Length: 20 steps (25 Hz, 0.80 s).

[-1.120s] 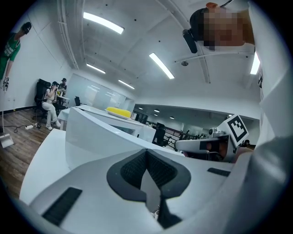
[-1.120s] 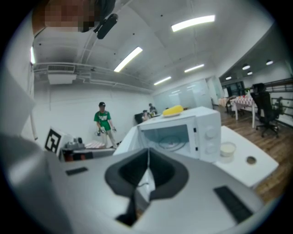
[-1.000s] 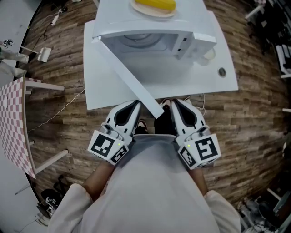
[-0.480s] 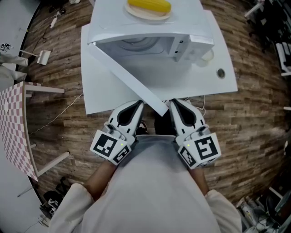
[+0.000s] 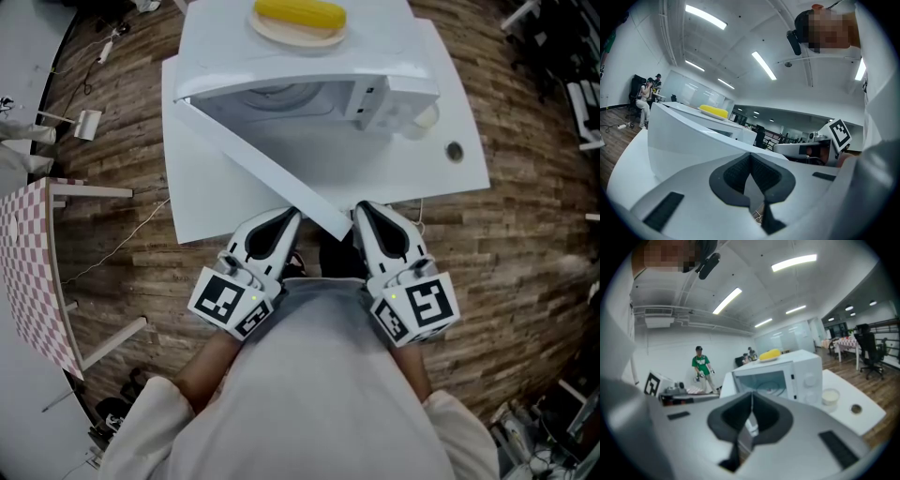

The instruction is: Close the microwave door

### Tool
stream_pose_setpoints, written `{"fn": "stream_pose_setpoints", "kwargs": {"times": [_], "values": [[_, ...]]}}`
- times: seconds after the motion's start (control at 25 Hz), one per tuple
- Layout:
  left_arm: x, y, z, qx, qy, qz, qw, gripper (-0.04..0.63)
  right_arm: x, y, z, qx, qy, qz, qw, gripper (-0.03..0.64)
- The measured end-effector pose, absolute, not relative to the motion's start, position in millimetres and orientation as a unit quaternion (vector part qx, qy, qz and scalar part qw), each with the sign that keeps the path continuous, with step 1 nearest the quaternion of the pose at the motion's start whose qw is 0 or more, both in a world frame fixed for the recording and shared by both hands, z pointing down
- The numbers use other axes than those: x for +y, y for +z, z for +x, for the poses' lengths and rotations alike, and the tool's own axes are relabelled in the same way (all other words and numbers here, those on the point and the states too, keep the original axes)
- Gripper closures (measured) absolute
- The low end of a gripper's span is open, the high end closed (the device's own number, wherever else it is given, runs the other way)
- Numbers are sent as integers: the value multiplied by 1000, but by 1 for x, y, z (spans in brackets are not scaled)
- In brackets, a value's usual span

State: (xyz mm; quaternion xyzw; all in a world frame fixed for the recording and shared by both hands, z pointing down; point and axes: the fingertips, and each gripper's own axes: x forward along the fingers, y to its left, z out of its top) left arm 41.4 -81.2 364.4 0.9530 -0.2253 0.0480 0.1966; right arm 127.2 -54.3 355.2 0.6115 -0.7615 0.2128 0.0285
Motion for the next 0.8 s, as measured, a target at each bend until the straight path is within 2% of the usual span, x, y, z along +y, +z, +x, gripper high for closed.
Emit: {"fn": "stream_pose_setpoints", "kwargs": {"times": [0.8], "values": [[-98,368,72,-205,41,955,212,575,-67,362,161,-742,221,633,23,592]]}}
